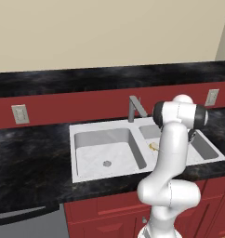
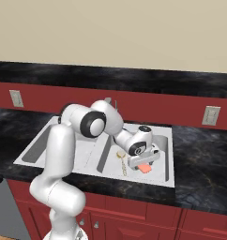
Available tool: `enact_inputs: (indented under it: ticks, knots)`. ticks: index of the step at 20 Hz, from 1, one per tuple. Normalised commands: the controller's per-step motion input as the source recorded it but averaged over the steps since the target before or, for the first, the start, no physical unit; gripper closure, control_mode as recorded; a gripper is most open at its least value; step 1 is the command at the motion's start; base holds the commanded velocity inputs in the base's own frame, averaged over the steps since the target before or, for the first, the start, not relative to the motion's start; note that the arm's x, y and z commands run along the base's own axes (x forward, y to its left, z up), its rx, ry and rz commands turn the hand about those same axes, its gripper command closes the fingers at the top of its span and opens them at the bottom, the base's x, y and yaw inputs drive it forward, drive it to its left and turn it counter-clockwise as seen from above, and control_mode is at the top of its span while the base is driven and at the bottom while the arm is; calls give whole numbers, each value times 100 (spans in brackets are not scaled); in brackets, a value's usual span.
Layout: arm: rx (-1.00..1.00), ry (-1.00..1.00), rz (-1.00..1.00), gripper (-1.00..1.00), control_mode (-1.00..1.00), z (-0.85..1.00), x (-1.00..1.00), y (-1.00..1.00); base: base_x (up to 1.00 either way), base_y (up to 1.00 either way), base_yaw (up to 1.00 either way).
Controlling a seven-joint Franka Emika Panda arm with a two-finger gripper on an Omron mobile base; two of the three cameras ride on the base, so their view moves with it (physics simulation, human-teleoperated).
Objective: Pick up the dish brush and bar soap from the sink, and place them back in the cabinet, and close the cabinet doors.
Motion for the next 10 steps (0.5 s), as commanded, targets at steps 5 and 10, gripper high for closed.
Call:
enact_inputs:
  ticks: [5, 10]
  knots:
    - [0, 3, 0, -100, -100, -8, 11, 0, 0, 0, 0]
    - [0, 0, 0, -100, -100, -8, 20, 0, 0, 0, 0]
